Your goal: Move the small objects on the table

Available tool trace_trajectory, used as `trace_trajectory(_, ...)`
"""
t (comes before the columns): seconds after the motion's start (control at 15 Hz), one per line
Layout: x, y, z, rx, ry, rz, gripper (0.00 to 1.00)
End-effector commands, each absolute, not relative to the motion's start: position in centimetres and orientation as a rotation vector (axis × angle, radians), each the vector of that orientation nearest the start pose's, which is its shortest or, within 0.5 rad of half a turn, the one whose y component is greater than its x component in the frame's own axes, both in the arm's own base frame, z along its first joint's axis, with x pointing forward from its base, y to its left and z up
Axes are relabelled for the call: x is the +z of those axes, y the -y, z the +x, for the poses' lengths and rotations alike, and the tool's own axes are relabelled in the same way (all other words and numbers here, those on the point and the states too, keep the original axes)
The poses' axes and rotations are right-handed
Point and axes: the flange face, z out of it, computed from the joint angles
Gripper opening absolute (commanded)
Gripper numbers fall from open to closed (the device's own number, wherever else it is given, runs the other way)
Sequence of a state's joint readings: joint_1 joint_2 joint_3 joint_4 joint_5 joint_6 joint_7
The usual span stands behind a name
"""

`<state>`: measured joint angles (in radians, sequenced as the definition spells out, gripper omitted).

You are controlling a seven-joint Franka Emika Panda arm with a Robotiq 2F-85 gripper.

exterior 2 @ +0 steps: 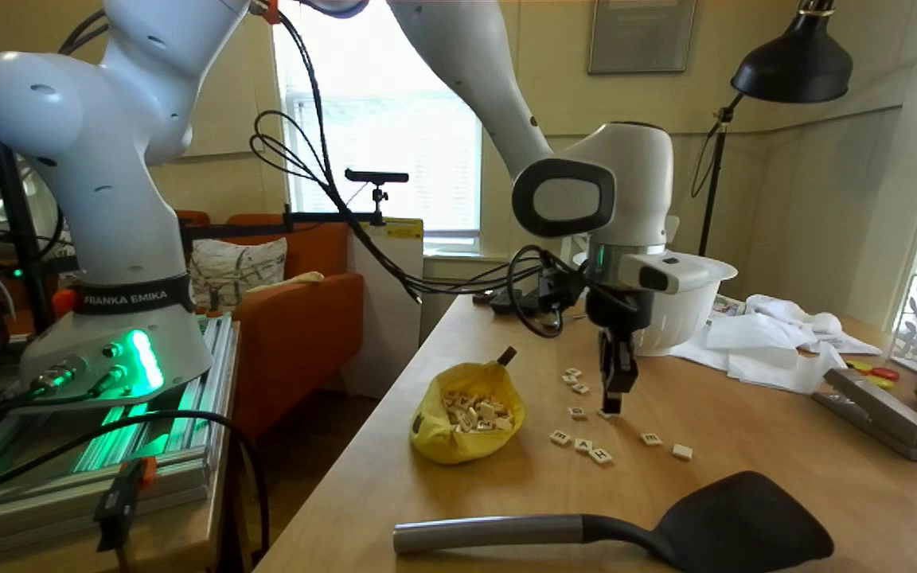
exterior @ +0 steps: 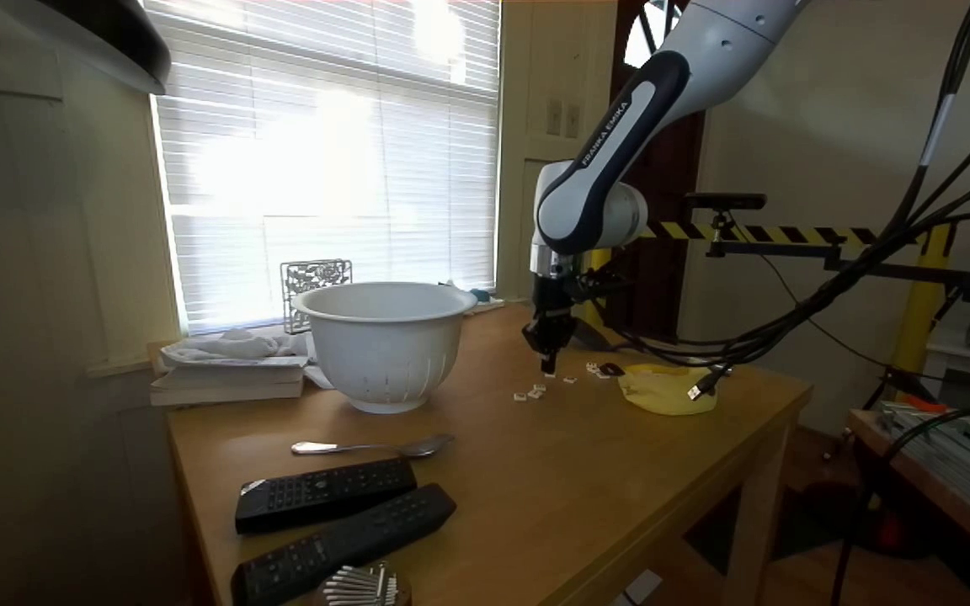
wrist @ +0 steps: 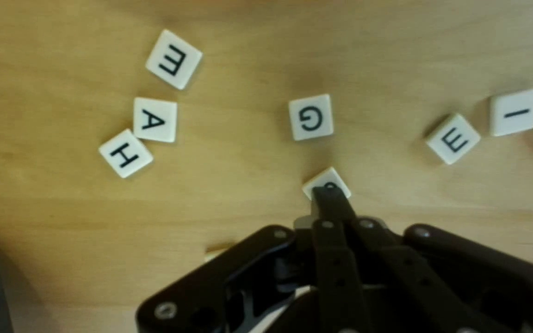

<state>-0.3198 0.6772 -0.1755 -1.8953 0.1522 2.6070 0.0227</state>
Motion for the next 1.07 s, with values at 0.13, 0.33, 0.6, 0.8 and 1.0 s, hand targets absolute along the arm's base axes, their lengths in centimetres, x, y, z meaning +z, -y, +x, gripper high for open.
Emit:
trace_trajectory(0.13,14.4,27.0,55.2,-0.078,-0.885,-3.023,0.00)
trace_trajectory(0.33,14.5,26.8,55.2,-0.073,-0.891,-3.018,0.00)
trace_trajectory(0.6,14.5,26.4,55.0,-0.061,-0.889,-3.011,0.00)
trace_trajectory(0.8,14.6,26.2,55.2,-0.066,-0.885,-2.999,0.00)
trace_trajectory(1.0,14.5,26.1,55.2,-0.060,-0.891,-2.992,0.00)
